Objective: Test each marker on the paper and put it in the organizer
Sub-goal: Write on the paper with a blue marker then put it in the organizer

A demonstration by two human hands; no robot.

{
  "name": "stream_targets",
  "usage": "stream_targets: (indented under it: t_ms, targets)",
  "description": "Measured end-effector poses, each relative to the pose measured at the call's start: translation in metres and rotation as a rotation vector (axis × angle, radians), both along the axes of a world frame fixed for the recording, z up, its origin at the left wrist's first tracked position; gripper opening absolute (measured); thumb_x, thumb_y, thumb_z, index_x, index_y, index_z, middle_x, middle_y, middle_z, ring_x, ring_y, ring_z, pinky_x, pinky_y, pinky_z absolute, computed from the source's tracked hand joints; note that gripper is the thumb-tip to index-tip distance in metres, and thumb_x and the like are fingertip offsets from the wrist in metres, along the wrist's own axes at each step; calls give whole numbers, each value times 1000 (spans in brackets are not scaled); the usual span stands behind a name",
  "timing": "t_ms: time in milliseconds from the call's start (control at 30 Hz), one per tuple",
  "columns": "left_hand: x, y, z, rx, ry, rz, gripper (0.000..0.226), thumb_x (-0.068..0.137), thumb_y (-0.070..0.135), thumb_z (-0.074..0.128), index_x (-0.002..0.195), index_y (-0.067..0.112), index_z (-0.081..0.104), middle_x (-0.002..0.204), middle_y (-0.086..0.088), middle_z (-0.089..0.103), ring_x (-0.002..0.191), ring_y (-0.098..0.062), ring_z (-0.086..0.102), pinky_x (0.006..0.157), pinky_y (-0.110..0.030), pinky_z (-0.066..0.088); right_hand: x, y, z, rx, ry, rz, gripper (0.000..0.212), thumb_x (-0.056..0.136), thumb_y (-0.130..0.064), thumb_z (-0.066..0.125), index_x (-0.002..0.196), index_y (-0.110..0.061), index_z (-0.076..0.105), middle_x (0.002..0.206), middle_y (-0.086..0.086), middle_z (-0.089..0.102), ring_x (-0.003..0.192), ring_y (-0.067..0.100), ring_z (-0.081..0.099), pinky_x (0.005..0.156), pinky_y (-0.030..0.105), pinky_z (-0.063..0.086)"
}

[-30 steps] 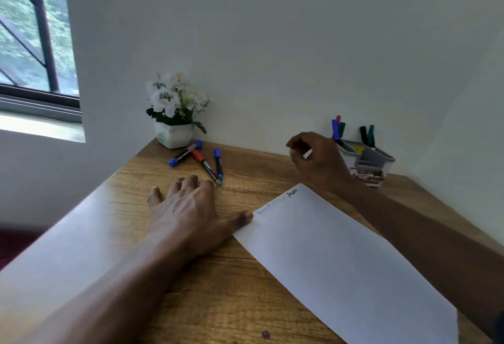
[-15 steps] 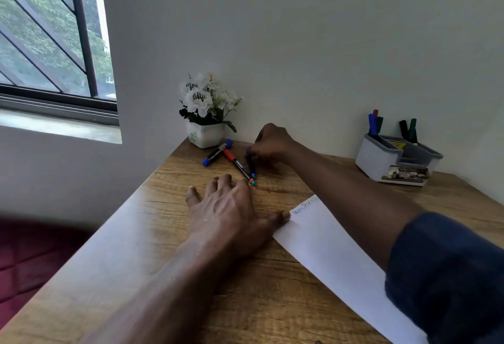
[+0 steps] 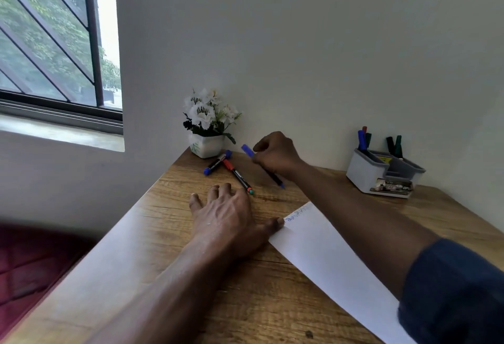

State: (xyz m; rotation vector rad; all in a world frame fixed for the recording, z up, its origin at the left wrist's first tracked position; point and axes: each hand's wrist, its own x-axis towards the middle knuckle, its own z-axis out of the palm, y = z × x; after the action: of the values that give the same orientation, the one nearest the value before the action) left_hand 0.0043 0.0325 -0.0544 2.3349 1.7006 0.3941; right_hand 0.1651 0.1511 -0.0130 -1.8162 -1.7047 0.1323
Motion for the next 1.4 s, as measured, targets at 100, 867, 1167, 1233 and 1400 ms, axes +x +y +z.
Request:
stream_targets:
  t_ms: [100, 867, 1167, 1233, 1400]
  targets:
    - [-1, -1, 0, -5, -12, -6, 96, 77, 91, 43, 150, 28, 41, 163, -4, 30, 152, -26, 22, 121, -62, 10, 4, -31, 16, 135, 12, 72, 31, 86, -8, 74, 117, -12, 74, 107, 4, 74, 90, 15, 69, 82, 30, 59]
    - [3, -22, 9, 282, -444, -356, 24, 95, 30, 70, 118, 30, 72, 87, 19, 76, 82, 6, 68, 72, -18, 53, 52, -172, -43, 268, -15, 462, 34, 96, -31, 61, 125, -20, 73, 107, -7, 78, 90, 4, 69, 77, 11, 50]
    - [1, -23, 4, 361, -578, -364, 21, 91, 17, 76, 107, 29, 75, 79, 22, 72, 75, 1, 70, 64, -14, 51, 45, -179, -48, 268, 38, 381, 41, 95, -44, 56, 133, -34, 67, 115, -13, 76, 96, 5, 71, 81, 30, 59]
    - [-1, -23, 4, 376, -584, -363, 21, 90, 17, 77, 107, 28, 75, 78, 22, 72, 75, 1, 70, 63, -12, 49, 44, -178, -48, 256, 47, 373, 38, 96, -47, 57, 128, -32, 71, 105, -15, 78, 85, 0, 68, 71, 20, 52]
    - [-3, -19, 4, 455, -634, -292, 14, 90, 23, 77, 102, 28, 76, 76, 16, 73, 74, -4, 70, 61, -15, 47, 48, -174, -44, 242, 122, 277, 26, 98, -40, 64, 117, -30, 76, 72, -24, 64, 66, -1, 60, 59, 10, 38]
